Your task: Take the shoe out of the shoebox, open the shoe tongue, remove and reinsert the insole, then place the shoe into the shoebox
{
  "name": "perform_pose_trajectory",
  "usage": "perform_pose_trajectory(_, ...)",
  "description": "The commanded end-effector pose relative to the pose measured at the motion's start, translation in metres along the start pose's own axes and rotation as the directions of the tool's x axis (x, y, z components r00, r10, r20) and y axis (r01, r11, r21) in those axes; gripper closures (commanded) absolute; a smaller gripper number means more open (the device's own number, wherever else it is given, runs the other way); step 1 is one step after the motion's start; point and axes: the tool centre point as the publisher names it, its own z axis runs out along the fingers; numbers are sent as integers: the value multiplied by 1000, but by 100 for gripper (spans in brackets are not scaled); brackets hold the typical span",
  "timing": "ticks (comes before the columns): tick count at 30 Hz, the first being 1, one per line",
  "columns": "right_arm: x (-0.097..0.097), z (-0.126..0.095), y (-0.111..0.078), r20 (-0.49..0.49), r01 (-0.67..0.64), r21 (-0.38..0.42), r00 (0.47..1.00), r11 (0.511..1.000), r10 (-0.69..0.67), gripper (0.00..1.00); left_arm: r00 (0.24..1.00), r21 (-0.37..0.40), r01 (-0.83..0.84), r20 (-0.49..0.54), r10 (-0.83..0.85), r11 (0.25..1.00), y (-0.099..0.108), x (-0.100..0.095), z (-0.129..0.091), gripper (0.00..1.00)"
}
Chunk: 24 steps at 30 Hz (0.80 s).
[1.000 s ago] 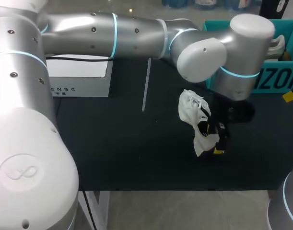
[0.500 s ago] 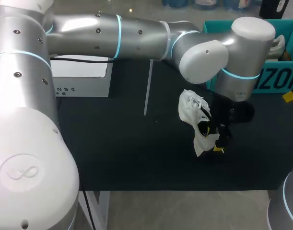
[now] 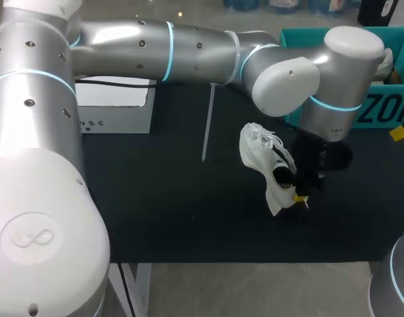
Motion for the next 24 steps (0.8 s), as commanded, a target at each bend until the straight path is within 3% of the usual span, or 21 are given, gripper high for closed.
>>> perform_pose_trajectory(1, -1, 0, 1, 0, -1, 3, 1000, 1000, 1, 0, 1000, -4, -10, -2, 10, 1000, 4, -1, -3, 100)
perform_pose_trajectory(5, -1, 0, 1, 0, -1, 3, 1000, 1000, 1, 0, 998, 4, -64, -9, 64, 998, 25, -3, -19, 100)
perform_pose_trajectory(10, -1, 0, 1, 0, -1, 3, 1000, 1000, 1, 0, 991, -21, -131, 13, 131, 991, 71, -11, -47, 100)
perform_pose_trajectory(15, -1, 0, 1, 0, -1, 3, 1000, 1000, 1, 0, 971, -127, -231, 36, 237, 965, 114, -18, -69, 100)
perform_pose_trajectory(18, -1, 0, 1, 0, -1, 3, 1000, 1000, 1, 0, 937, -142, -333, 63, 345, 932, 142, -24, -77, 100)
perform_pose_trajectory(21, -1, 0, 1, 0, -1, 3, 1000, 1000, 1, 0, 927, -233, -341, 75, 367, 911, 168, -28, -82, 100)
perform_pose_trajectory(24, -1, 0, 1, 0, -1, 3, 1000, 1000, 1, 0, 927, -233, -341, 75, 367, 911, 168, -28, -82, 100)
